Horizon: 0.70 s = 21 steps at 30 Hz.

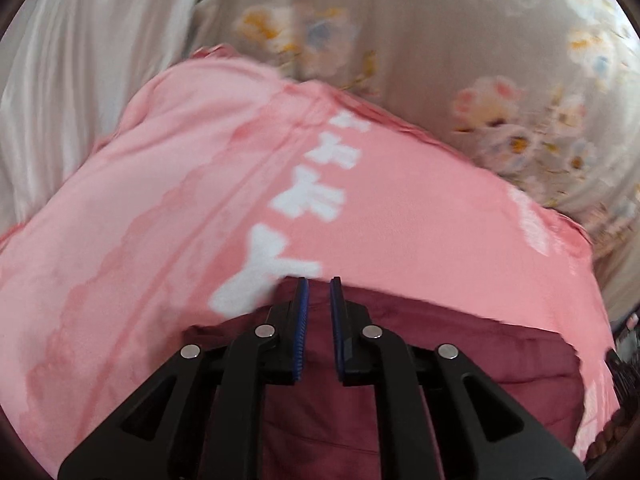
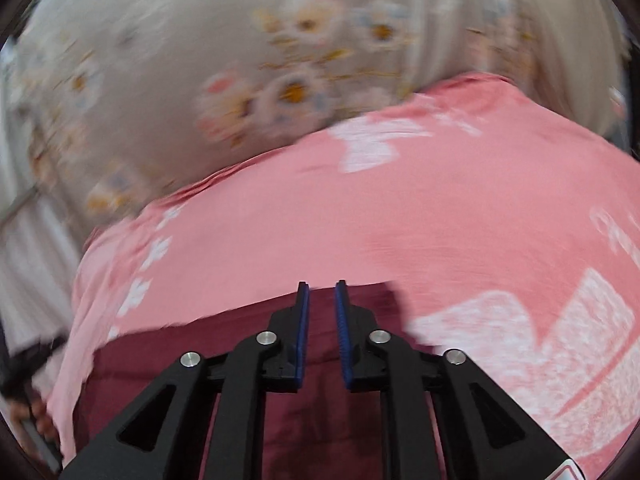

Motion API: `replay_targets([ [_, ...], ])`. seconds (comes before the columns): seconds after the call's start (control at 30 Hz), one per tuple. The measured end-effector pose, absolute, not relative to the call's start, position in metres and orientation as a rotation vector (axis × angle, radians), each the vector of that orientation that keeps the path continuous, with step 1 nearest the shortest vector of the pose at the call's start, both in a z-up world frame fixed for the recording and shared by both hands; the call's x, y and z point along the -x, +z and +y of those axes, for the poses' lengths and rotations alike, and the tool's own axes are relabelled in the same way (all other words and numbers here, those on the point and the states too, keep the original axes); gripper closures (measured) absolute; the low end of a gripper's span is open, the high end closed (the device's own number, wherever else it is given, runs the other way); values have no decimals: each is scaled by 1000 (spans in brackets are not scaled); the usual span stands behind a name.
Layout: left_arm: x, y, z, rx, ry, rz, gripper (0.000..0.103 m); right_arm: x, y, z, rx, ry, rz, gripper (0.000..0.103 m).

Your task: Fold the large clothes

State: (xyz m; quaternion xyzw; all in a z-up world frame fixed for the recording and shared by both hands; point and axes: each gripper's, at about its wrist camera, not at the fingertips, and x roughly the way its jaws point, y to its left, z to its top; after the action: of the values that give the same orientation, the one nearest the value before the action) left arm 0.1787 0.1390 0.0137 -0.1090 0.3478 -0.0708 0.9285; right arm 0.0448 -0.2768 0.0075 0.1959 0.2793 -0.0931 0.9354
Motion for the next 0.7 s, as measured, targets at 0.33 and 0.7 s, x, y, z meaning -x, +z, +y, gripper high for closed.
replay_targets([
  [0.33,-180,-15,-9,57,-414,851,91,-112,-29,-154,-204,35,752,100],
  [0.7,-188,-52,-14,73,-392,889,91,-133,-70,-158,-219,7,833,103],
])
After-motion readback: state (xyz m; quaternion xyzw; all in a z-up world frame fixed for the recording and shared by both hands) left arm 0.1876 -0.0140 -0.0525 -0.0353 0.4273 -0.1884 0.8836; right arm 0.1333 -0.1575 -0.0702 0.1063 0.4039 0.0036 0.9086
